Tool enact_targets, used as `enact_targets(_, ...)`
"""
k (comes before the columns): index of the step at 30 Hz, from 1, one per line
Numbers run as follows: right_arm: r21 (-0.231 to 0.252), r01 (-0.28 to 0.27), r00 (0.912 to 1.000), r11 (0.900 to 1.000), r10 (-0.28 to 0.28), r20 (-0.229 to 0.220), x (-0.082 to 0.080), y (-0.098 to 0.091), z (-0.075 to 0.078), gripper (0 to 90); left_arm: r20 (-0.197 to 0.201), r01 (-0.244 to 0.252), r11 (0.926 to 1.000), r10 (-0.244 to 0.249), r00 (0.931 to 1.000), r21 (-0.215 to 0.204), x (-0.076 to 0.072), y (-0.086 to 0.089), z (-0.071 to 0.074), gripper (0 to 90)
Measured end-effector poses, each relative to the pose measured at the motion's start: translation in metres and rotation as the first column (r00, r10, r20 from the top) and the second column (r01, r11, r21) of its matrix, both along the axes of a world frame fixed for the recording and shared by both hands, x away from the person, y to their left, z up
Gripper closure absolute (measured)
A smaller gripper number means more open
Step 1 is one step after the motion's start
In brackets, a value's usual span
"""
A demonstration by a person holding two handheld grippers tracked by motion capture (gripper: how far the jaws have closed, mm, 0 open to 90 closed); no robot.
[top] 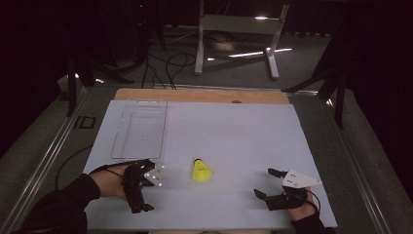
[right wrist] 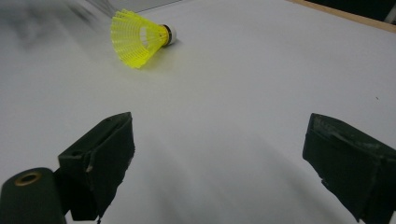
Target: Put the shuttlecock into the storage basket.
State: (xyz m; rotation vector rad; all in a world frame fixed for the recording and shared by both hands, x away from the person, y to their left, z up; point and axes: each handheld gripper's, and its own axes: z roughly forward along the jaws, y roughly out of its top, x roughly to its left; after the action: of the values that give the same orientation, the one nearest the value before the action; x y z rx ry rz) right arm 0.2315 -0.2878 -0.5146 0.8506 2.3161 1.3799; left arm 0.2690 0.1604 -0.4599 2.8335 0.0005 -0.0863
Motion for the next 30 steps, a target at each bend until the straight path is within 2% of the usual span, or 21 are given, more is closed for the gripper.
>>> enact_targets(6, 0.000, -0.002, 1.0000, 1.0000, 0.002, 0.001, 0.000, 0.000, 0.000, 9.1, -0.003, 0.040, 0.9990, -0.040, 0.9992, -0.019, 0.003, -0.011, 0.001, 1.3)
enact_targets(9, 0.001, -0.003, 1.0000, 1.0000, 0.003, 0.002, 0.000, 0.000, 0.000, 9.1, -0.001, 0.083, 0.9963, -0.083, 0.9965, -0.020, 0.004, -0.022, 0.003, 1.3)
enact_targets(12, 0.002, -0.003, 1.0000, 1.0000, 0.003, 0.002, 0.000, 0.000, 0.000, 9.1, 0.005, 0.121, 0.9924, -0.121, 0.9927, -0.023, 0.005, -0.030, 0.005, 1.3)
enact_targets(19, 0.004, -0.006, 1.0000, 1.0000, 0.006, 0.001, 0.000, 0.000, 0.000, 9.2, 0.033, 0.171, 0.9852, -0.171, 0.9847, -0.007, 0.011, -0.046, 0.013, 1.3)
enact_targets(20, 0.004, -0.008, 1.0000, 1.0000, 0.008, 0.002, 0.000, -0.001, 0.000, 9.1, 0.027, 0.179, 0.9839, -0.178, 0.9836, -0.005, 0.012, -0.047, 0.015, 1.4)
enact_targets(22, 0.004, -0.008, 1.0000, 1.0000, 0.008, 0.001, 0.000, 0.000, 0.000, 9.1, 0.048, 0.211, 0.9775, -0.210, 0.9764, -0.006, 0.014, -0.050, 0.018, 1.4)
enact_targets(23, 0.005, -0.008, 1.0000, 1.0000, 0.008, 0.000, 0.000, 0.000, 0.000, 9.2, 0.043, 0.215, 0.9766, -0.214, 0.9759, -0.008, 0.015, -0.052, 0.019, 1.4)
enact_targets(25, 0.007, -0.010, 0.9999, 0.9999, 0.010, -0.002, 0.000, 0.000, 0.000, 9.2, 0.036, 0.193, 0.9810, -0.193, 0.9806, -0.014, 0.020, -0.056, 0.021, 1.4)
enact_targets(27, 0.007, -0.012, 0.9999, 0.9999, 0.012, -0.002, 0.000, 0.000, 0.000, 9.2, 0.037, 0.205, 0.9782, -0.204, 0.9782, -0.030, 0.024, -0.059, 0.022, 1.4)
enact_targets(30, 0.008, -0.013, 0.9999, 0.9999, 0.013, -0.002, 0.000, -0.001, 0.000, 9.1, 0.040, 0.215, 0.9764, -0.214, 0.9761, -0.023, 0.030, -0.063, 0.025, 1.4)
